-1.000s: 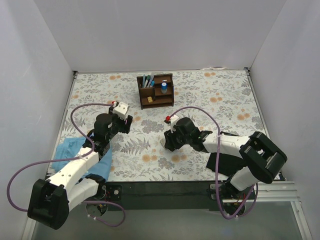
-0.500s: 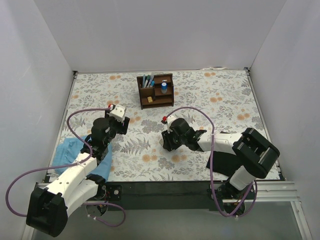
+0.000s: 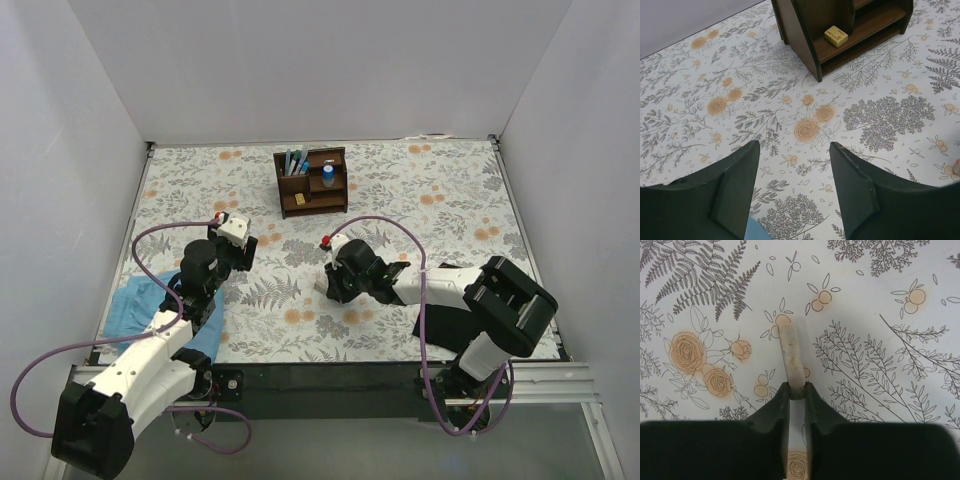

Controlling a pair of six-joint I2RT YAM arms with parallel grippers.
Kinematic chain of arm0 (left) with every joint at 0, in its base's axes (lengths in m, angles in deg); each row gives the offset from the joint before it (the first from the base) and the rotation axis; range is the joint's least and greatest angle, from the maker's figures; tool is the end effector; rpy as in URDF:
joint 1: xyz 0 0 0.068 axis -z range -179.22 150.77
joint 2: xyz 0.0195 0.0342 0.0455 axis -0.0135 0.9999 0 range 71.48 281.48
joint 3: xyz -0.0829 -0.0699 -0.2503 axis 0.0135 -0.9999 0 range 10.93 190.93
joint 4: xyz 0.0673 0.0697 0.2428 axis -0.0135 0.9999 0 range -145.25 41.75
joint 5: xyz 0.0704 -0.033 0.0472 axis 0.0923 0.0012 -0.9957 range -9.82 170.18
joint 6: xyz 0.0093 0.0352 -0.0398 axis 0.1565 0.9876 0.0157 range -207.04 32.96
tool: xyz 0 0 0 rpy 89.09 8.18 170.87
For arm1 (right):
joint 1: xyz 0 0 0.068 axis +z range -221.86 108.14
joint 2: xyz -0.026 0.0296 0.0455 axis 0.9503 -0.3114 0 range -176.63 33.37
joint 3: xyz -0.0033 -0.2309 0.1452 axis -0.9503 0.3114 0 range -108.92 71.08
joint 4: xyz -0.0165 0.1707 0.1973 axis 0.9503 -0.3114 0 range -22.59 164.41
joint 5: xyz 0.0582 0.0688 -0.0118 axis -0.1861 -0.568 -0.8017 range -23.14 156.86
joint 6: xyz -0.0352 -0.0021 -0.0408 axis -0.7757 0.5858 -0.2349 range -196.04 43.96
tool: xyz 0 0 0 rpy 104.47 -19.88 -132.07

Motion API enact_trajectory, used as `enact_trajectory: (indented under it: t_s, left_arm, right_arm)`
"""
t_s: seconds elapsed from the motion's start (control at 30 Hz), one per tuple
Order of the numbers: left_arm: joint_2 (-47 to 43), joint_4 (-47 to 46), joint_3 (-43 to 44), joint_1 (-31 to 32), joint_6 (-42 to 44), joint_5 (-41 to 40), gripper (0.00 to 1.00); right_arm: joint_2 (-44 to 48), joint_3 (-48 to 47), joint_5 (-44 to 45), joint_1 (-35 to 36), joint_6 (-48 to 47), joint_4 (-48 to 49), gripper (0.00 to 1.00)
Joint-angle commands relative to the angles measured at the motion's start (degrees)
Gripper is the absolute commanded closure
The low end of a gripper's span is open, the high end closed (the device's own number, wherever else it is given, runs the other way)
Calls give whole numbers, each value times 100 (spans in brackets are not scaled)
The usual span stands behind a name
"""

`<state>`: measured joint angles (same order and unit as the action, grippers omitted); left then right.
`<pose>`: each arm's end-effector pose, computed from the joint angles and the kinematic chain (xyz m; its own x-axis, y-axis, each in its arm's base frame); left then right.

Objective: Sort the stationery into containers
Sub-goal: Pick up the stationery from the center of the board, then place the stationery in the storage box.

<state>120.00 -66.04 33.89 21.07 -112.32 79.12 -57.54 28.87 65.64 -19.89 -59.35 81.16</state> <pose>0.1859 -0.0680 0.2317 -0.3573 -0.3232 -0.8763 0.1962 0.8913 -0.4087 0.1919 0.2467 0.1597 -0.6235 -0.3310 -0.7082 -0.6452 0.7294 0.2271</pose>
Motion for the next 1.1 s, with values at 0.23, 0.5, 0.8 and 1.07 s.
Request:
enact_trajectory:
  t_s: [0.23, 0.5, 0.8, 1.07]
  left_arm:
    - [-202, 252, 94, -43, 111, -201, 43]
    - [175, 972, 648, -43, 102, -87, 43]
    - [747, 1044, 1113, -69, 76, -500, 44]
    - [1125, 1360, 1351, -131, -126, -632, 46]
  right_arm:
    - [153, -839, 8, -37, -113, -94, 99]
    - [-444, -2008, -959, -1223, 1247, -182, 99]
    - [-1587, -3090, -2093, -2190, 2145, 458, 99]
    - [-2228, -3574, -2270, -2524, 2655, 820, 99]
